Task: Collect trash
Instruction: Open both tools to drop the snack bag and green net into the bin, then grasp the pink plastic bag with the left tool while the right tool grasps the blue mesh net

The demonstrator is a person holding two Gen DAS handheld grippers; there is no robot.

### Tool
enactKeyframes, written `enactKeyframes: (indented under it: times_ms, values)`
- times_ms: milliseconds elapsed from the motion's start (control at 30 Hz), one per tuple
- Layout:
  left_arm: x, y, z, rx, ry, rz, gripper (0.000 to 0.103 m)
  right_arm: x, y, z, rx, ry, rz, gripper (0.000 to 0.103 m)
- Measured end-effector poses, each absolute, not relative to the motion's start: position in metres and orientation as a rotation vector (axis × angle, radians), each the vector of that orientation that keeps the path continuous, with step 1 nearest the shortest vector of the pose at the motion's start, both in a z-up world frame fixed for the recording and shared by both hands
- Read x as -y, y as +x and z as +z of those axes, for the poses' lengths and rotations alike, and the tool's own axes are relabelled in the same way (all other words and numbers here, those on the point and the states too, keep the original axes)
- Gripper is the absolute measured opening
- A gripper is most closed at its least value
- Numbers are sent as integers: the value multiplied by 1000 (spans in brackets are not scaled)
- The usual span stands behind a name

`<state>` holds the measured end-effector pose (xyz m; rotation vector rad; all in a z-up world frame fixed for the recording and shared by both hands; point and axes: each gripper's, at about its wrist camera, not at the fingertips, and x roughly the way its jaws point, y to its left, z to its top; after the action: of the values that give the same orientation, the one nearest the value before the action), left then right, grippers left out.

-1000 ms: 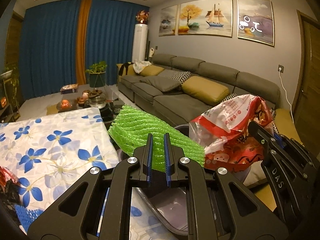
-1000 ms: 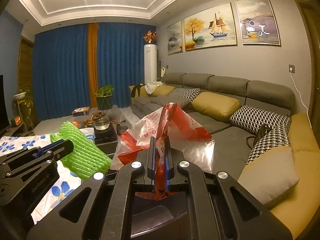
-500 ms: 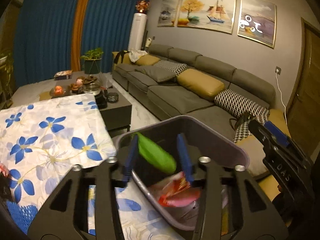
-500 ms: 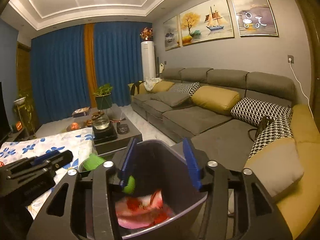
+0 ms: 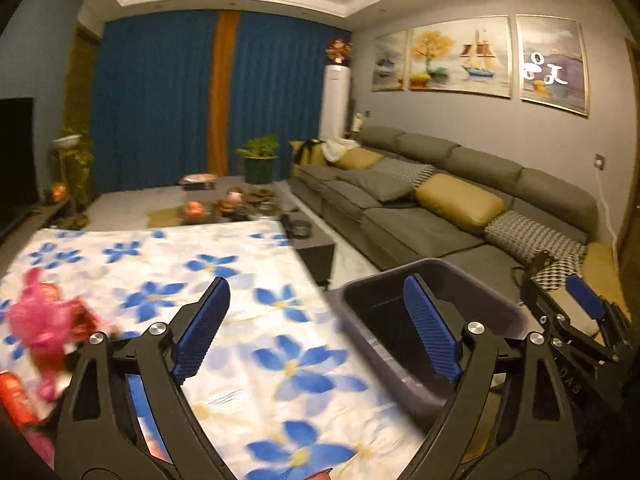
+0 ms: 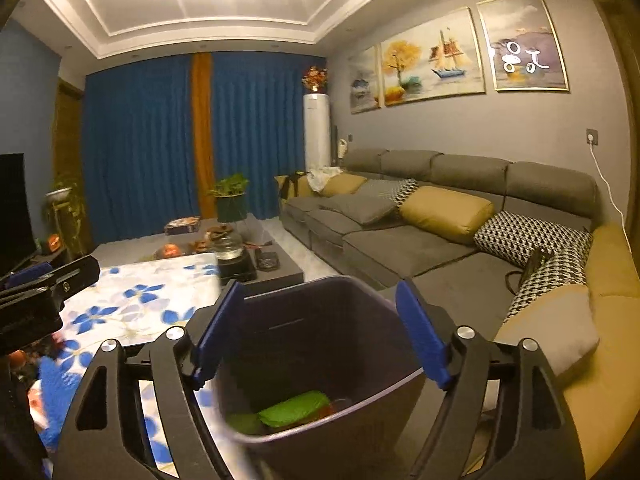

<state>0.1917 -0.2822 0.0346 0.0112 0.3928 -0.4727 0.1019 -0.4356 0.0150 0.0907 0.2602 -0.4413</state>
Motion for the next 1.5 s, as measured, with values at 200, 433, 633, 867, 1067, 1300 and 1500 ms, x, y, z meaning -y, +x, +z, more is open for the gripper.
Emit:
enactKeyframes:
  times_ms: [200,433,633,867,1067,1300,1500]
  values:
    - [219,159,35,-369,19,-353,88,394,85,18,-237,92,-359,81]
    - [127,126,11,-358,44,-174,88,332,81,3,-296,90,-212,81]
    - [65,105,-20,-413,-5,-106,88,285,83,-15,-341,92,-135,81]
    - [40,103,-42,-457,-13,-140,88,251,86,-36,-397,76,-84,81]
    - [54,116,-59,-510,-2,-204,83,247,91,-46,-428,65,-78,80]
    - [61,144,-77,-682,-18,-288,38,243,102,-57,-477,49,-53,77]
    - [66,145,-79,-694,-13,-341,5,244,121,-59,-519,57,-23,70]
